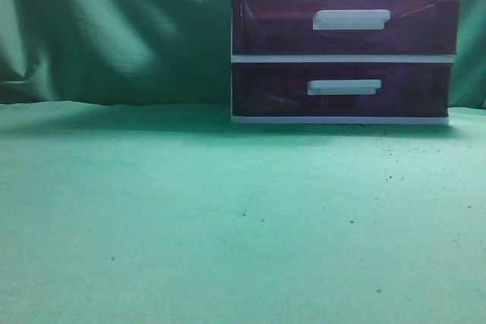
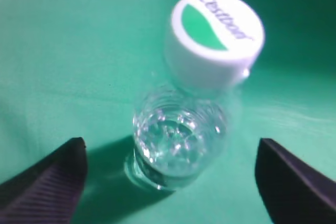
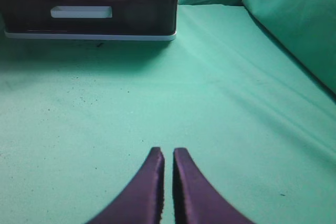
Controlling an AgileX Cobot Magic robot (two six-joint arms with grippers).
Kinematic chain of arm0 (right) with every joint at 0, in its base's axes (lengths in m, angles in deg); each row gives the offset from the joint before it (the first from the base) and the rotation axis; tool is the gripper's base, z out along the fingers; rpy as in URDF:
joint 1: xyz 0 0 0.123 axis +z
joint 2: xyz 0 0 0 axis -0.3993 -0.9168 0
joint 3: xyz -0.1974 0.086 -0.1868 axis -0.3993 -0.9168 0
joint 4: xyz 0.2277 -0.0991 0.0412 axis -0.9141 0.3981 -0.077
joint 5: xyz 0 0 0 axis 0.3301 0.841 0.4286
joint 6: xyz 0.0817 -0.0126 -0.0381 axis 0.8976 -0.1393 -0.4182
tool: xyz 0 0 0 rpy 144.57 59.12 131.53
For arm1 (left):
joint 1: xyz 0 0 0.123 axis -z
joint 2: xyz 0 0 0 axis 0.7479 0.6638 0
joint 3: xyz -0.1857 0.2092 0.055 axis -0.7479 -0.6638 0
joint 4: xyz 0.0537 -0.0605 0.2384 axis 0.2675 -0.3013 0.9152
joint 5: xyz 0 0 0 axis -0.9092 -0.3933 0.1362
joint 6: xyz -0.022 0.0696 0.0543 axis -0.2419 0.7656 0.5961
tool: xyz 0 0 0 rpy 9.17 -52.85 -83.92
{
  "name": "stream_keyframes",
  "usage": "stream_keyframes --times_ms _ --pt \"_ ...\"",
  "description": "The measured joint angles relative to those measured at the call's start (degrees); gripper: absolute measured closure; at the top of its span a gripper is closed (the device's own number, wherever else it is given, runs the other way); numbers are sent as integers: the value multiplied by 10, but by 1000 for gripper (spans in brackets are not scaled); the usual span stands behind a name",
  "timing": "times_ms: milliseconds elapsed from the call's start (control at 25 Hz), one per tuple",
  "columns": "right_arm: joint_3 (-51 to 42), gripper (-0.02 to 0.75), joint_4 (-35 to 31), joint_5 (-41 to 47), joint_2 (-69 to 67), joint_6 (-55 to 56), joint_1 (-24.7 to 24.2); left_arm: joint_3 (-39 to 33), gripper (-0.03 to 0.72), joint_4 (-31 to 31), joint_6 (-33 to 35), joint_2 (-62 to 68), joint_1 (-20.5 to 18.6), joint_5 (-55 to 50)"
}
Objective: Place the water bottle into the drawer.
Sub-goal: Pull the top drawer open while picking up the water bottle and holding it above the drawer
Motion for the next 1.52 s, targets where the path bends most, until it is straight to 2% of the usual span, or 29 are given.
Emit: stream_keyframes --times_ms 40,400,440,520,560,760,960,1120,1320,1520 --pt "0 687 0 0 0 0 0 9 106 0 0 21 0 0" --pt "0 687 0 0 0 0 0 75 104 0 0 133 4 15" --pt "0 687 0 0 0 0 0 77 150 0 0 139 5 16" --pt "0 687 0 0 0 0 0 81 160 -1 0 146 5 21" --pt "0 687 0 0 0 0 0 82 223 -4 0 148 5 21" --pt "0 687 0 0 0 -1 0 83 381 -13 0 149 5 23" --pt "0 687 0 0 0 -2 0 84 383 -15 1 144 5 15" --pt "0 687 0 0 0 -2 0 101 383 -15 2 109 5 -71" --pt "0 687 0 0 0 -2 0 181 383 -18 3 53 5 -202" --pt "0 687 0 0 0 -2 0 264 383 -46 4 0 5 -305"
